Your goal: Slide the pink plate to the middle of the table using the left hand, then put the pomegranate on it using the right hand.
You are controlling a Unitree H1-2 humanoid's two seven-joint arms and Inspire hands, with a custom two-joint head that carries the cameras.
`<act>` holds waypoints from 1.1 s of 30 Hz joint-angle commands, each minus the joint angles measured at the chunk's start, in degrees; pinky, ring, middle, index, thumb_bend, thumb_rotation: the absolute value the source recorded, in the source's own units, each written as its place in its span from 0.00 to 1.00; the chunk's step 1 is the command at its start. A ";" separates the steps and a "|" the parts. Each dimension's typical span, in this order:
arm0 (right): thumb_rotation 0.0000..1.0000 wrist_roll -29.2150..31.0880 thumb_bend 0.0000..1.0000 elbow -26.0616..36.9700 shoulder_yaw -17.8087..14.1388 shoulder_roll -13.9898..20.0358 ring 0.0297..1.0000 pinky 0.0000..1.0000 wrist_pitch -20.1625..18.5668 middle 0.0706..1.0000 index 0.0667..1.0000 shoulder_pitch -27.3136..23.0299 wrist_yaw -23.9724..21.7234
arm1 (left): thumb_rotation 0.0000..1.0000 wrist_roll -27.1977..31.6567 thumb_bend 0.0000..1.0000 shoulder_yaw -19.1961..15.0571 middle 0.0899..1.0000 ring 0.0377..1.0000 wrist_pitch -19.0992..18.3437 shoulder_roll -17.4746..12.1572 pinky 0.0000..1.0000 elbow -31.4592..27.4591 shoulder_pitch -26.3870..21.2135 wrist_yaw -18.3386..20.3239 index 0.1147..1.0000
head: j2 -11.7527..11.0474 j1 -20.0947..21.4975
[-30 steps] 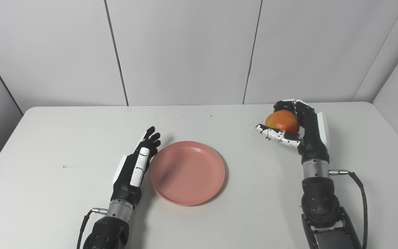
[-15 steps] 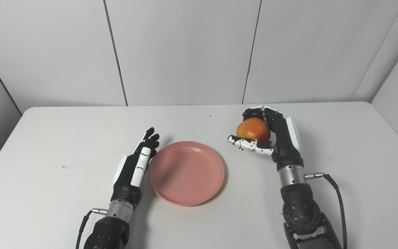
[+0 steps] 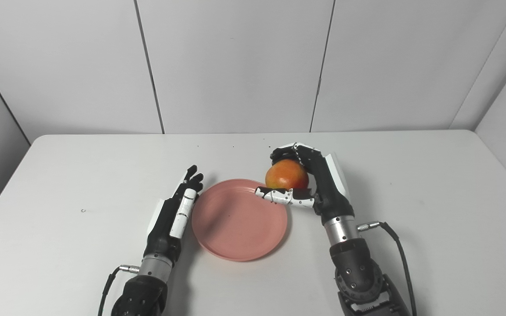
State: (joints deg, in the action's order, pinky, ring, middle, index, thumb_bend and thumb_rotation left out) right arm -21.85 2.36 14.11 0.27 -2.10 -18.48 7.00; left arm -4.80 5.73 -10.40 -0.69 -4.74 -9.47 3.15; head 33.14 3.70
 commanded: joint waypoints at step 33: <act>0.00 -6.18 0.51 -10.70 5.24 -1.53 0.39 0.23 10.04 0.47 0.45 -3.16 -0.24 | 1.00 -3.23 0.57 1.60 0.98 0.98 0.69 2.24 0.97 1.21 -3.48 -1.30 0.96 | 0.92 -6.48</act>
State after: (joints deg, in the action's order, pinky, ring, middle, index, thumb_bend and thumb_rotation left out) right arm -27.60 -9.01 19.57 -0.73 4.00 -19.17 5.11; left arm -7.71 7.31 -12.09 1.04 -2.85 -10.83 2.50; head 34.10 -2.73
